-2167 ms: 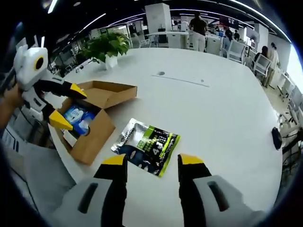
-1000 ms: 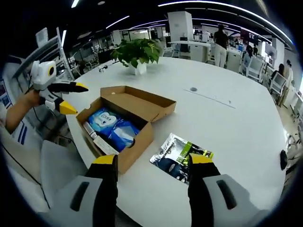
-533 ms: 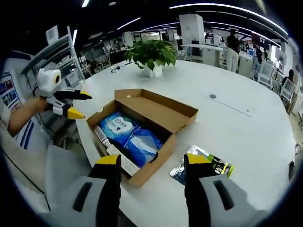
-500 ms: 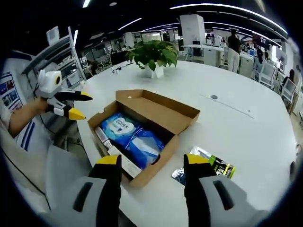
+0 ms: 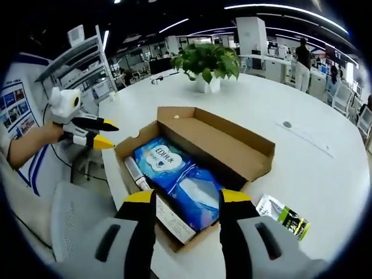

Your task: Operate the shoe box by opening the lid, removing the specified soft item, and placing it in the target area until the item is outside and the box remains undamaged.

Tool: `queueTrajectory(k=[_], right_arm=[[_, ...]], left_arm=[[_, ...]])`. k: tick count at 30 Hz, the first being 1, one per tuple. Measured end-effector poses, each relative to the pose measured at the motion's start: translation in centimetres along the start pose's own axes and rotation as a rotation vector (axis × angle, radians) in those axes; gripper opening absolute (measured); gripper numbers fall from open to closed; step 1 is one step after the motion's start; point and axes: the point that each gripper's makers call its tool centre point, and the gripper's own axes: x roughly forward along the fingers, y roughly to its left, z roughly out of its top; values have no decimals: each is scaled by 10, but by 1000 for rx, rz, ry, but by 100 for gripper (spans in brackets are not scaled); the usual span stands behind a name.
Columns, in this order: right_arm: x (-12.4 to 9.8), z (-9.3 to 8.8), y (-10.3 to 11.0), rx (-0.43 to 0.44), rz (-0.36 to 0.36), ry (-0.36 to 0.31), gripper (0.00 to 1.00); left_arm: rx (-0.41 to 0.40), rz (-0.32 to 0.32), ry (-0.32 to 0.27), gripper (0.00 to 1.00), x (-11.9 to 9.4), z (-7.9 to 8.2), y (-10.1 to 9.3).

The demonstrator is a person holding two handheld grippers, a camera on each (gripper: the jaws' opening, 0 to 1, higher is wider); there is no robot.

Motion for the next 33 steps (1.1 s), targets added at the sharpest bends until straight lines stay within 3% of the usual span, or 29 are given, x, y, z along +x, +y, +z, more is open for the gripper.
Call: queueTrajectory(k=[13, 22, 33], right_arm=[[46, -1, 16, -39, 57, 45, 33], [74, -8, 22, -46, 93, 85, 28], [100, -11, 22, 2, 117, 110, 23]], left_arm=[[-121, 45, 64, 20, 10, -31, 13], [-209, 42, 79, 7, 15, -35, 16], [-239, 43, 100, 6, 18, -36, 17]])
